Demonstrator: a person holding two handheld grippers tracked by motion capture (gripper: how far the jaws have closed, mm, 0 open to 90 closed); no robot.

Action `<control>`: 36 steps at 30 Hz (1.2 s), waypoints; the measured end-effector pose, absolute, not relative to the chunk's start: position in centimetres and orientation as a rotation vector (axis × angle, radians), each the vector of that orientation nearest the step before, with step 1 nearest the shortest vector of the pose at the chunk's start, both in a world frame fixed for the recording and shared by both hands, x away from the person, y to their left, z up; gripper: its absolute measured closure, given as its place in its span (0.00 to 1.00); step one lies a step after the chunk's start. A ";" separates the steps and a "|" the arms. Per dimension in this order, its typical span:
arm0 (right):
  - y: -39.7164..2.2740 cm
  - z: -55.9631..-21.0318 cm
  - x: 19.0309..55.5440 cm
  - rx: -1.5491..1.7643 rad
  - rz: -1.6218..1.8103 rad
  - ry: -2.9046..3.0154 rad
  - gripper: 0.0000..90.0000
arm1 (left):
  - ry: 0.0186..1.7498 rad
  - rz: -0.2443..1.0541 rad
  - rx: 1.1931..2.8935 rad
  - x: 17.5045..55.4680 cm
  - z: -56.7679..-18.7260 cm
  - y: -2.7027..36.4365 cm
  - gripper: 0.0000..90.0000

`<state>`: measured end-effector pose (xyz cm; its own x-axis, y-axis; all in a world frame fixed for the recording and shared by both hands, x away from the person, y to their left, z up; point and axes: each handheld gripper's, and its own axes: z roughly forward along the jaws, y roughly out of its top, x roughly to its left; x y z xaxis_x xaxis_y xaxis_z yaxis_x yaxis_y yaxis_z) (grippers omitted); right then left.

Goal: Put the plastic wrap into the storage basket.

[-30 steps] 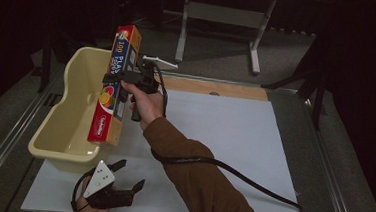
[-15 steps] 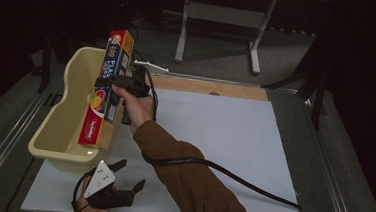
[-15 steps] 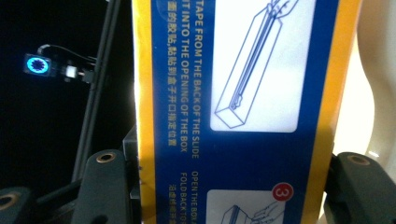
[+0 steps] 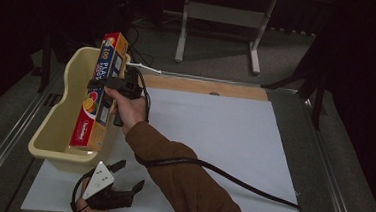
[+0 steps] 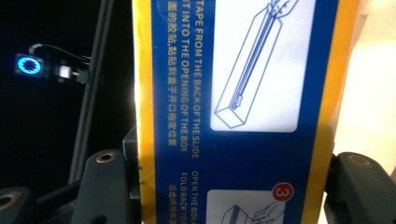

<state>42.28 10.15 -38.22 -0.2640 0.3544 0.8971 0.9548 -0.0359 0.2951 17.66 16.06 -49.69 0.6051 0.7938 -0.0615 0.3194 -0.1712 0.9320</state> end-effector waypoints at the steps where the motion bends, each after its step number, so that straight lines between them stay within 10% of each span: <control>1: 10.2 -38.3 42.2 -1.393 -1.302 -1.666 0.43 | 0.919 0.548 1.748 17.6 -49.7 16.1 0.17; 36: 10.0 -35.4 41.8 -1.365 -1.303 -1.791 0.41 | 0.928 0.558 1.749 17.3 -49.7 16.2 0.17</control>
